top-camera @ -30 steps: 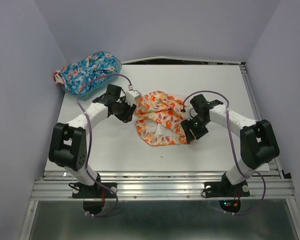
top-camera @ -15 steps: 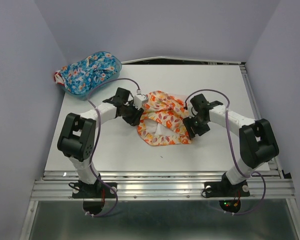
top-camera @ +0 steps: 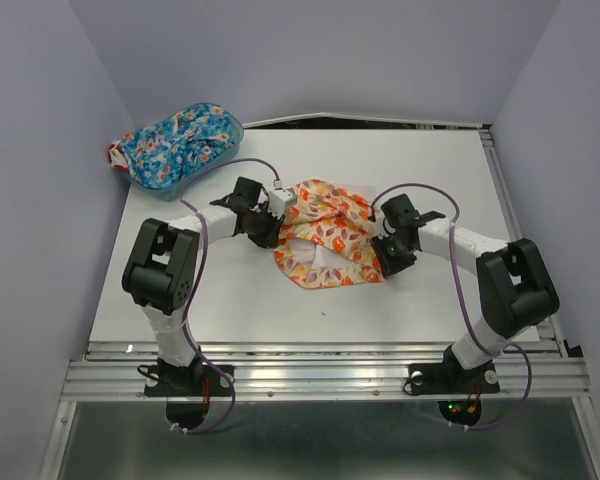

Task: Fold and stack the skirts
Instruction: Flatten the skirt out

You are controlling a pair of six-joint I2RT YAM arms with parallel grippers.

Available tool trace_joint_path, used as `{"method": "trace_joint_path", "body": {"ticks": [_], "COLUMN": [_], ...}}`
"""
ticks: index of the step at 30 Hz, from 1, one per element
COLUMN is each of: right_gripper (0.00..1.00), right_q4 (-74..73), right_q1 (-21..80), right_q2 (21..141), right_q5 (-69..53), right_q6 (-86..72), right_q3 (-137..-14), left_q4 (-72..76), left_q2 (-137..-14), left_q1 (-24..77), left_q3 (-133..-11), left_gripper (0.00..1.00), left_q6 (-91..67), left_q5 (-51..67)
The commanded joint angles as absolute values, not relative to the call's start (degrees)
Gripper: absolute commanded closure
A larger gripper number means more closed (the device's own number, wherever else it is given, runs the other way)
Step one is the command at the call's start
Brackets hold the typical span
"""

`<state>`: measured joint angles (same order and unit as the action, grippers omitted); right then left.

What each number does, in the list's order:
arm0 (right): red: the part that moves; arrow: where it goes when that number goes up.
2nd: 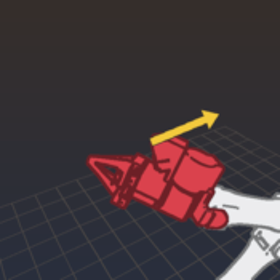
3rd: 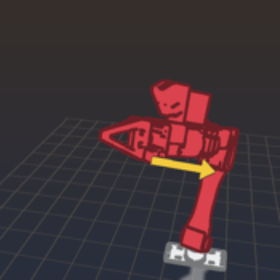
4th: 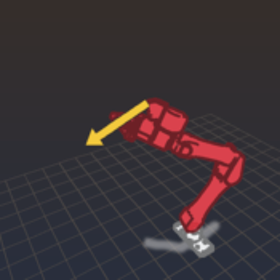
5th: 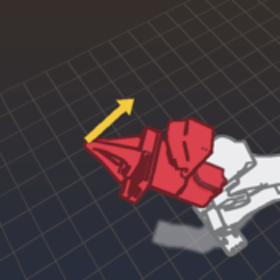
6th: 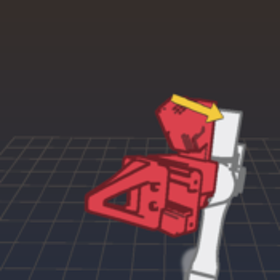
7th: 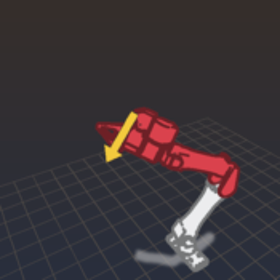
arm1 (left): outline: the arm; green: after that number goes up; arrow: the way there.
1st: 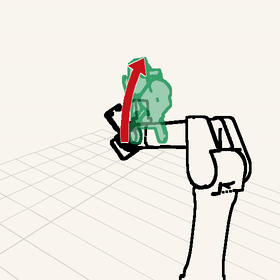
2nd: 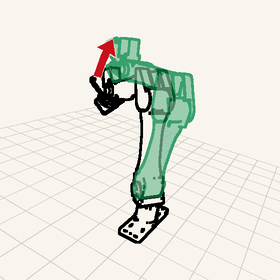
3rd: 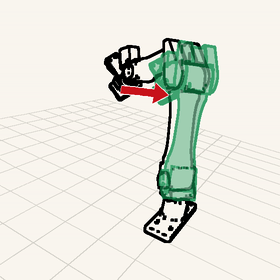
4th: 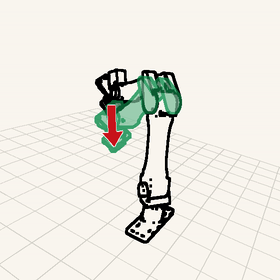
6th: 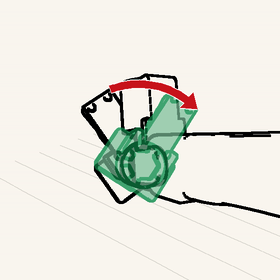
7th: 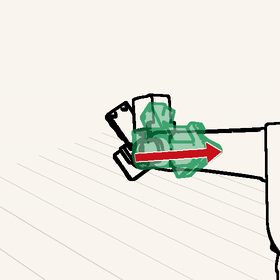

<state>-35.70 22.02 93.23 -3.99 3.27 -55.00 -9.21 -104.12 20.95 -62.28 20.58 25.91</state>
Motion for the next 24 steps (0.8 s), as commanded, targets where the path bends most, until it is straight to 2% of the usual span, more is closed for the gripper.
{"method": "trace_joint_path", "body": {"ticks": [1,3,4,6,14,18,24], "right_gripper": [0.69,0.8,0.93,0.99,0.99,0.99,0.99], "right_q4": [-30.32,-30.15,-30.15,-30.5,-35.06,-34.98,-36.64], "right_q1": [21.97,21.97,21.97,21.97,20.05,16.88,15.47], "right_q2": [89.39,88.6,88.16,85.8,78.05,76.47,78.56], "right_q5": [-0.44,0.35,1.83,3.51,9.31,8.96,12.64], "right_q6": [2.29,2.29,2.11,2.37,7.99,12.3,21.6], "right_q3": [-54.4,-54.67,-55.19,-56.07,-67.21,-72.31,-85.76], "left_q4": [-7.38,-7.91,-8.78,-10.54,-22.14,-23.55,-24.96], "left_q2": [-103.01,-101.96,-100.39,-97.67,-84.22,-79.73,-78.49], "left_q1": [21.27,21.27,21.27,21.1,20.65,20.65,21.96], "left_q3": [-63.9,-64.16,-64.25,-65.56,-74.69,-79.69,-87.52], "left_gripper": [0.88,0.97,1.0,1.0,1.0,1.0,1.0], "left_q6": [18.99,18.9,19.07,19.42,23.54,26.09,32.24], "left_q5": [25.94,25.05,24.0,21.99,9.6,-1.72,-12.47]}}
